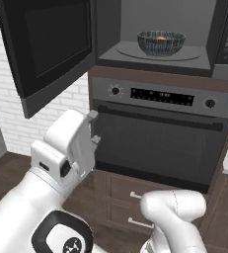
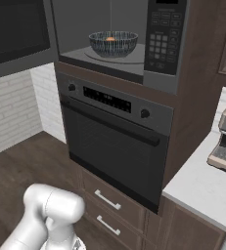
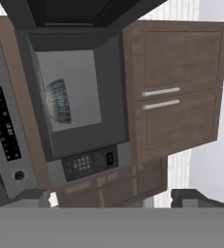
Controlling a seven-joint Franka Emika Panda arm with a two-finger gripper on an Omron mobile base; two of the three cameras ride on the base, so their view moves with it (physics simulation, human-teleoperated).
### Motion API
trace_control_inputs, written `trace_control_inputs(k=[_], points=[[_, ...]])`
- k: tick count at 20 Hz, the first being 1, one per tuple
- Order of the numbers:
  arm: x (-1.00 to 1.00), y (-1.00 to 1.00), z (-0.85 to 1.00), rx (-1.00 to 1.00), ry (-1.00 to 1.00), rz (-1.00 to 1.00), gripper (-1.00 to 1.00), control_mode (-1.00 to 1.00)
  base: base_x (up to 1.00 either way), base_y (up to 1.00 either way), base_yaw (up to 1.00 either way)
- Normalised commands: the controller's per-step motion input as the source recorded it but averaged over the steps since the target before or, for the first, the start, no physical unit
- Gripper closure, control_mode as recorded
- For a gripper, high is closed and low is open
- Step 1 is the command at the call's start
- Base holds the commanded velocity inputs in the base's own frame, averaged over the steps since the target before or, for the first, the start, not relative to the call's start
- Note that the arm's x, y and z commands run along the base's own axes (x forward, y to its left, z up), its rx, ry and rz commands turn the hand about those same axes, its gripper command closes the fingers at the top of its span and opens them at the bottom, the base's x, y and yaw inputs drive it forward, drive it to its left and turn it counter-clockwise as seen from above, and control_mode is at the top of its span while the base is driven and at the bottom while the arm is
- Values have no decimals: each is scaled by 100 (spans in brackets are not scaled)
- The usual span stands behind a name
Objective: Pick the onion from the sink and place it in the bowl. Then pick the bowl and place it in the microwave. Then close the microwave door and press the start button.
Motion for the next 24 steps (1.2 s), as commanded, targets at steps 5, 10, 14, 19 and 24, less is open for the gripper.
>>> trace_control_inputs(k=[5, 10, 14, 19, 24], points=[[33, 87, -48, 10, 3, -11, -100, -100, 0, 0, 0], [65, 77, -34, 2, 5, -7, -100, -100, 0, 0, 0], [85, 64, -26, -4, 20, -3, -100, -100, 0, 0, 0], [69, 55, -40, -4, 10, -4, -100, -100, 0, 0, 0], [75, 61, -42, -8, 5, -8, -100, -100, 0, 0, 0]])
